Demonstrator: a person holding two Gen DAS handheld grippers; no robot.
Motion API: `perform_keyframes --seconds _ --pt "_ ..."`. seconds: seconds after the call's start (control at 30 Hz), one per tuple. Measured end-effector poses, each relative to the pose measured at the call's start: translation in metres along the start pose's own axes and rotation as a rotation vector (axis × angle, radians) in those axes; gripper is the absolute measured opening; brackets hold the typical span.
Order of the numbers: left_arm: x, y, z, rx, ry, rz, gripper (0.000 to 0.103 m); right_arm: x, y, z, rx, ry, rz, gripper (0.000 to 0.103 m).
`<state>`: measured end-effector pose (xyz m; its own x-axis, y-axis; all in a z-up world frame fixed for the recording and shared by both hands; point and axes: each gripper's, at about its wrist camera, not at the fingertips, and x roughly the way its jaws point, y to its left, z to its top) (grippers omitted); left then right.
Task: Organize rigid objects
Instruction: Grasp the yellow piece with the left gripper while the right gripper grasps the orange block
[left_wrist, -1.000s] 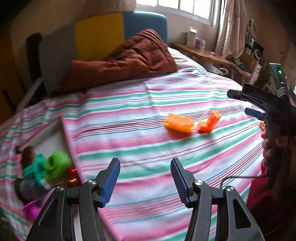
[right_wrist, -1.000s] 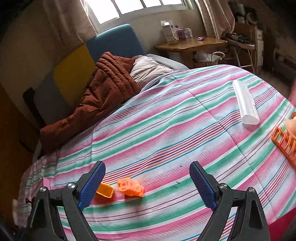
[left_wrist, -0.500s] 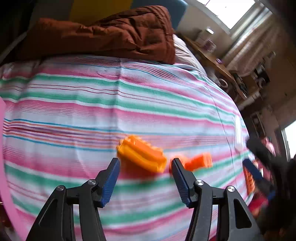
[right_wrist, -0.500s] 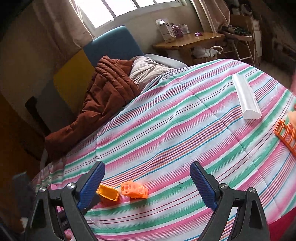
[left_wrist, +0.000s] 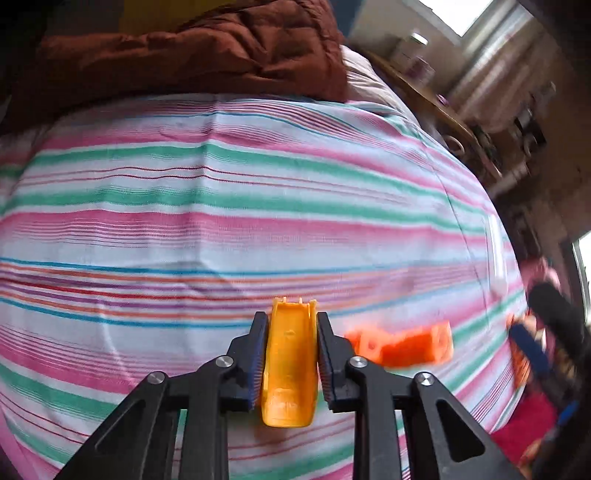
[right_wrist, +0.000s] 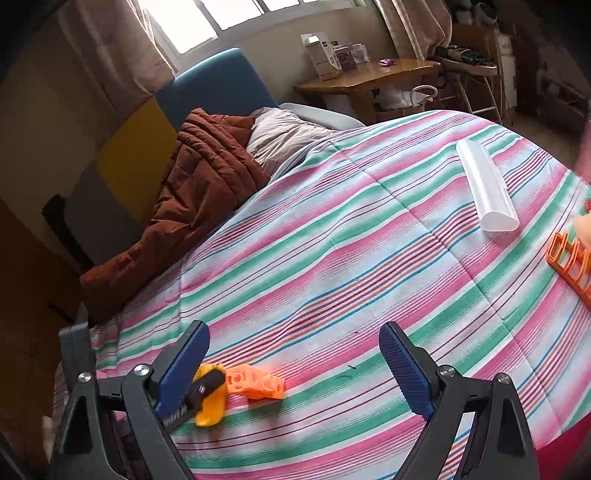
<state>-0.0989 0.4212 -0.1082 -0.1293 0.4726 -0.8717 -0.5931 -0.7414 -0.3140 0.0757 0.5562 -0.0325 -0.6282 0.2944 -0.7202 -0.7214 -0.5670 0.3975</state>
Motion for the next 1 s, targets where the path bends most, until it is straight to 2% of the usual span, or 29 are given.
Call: perform_keyframes --seconds 0.27,0.43,0.57,0.83,0.87,0.9,0.93,0.97,1.0 --pt "-0.040 0.023 -0.053 0.156 -0.010 0.054 0.024 0.011 0.005 -0.006 -0.034 0.046 0.005 0.094" --pt "-0.059 0.030 -0.086 0.186 -0.025 0.064 0.024 0.021 0.023 -0.015 -0.114 0.084 0.041 0.094" --pt "-0.069 0.034 -0.105 0.182 -0.042 0.069 0.025 0.030 0.041 -0.027 -0.222 0.092 0.017 0.094" --pt "-0.072 0.040 -0.111 0.172 -0.069 0.057 0.025 0.062 0.059 -0.049 -0.354 0.137 -0.041 0.092" --pt "-0.073 0.041 -0.112 0.174 -0.072 0.057 0.025 0.067 0.060 -0.052 -0.373 0.146 -0.053 0.090" --pt "-0.074 0.041 -0.113 0.174 -0.076 0.059 0.025 0.070 0.059 -0.053 -0.389 0.156 -0.063 0.079" --pt "-0.074 0.041 -0.114 0.173 -0.077 0.060 0.025 0.074 0.059 -0.055 -0.403 0.172 -0.079 0.057" --pt "-0.074 0.042 -0.114 0.168 -0.078 0.060 0.025 0.079 0.057 -0.056 -0.411 0.199 -0.101 0.048" --pt "-0.073 0.042 -0.113 0.164 -0.079 0.060 0.025 0.079 0.055 -0.056 -0.417 0.199 -0.120 0.043"
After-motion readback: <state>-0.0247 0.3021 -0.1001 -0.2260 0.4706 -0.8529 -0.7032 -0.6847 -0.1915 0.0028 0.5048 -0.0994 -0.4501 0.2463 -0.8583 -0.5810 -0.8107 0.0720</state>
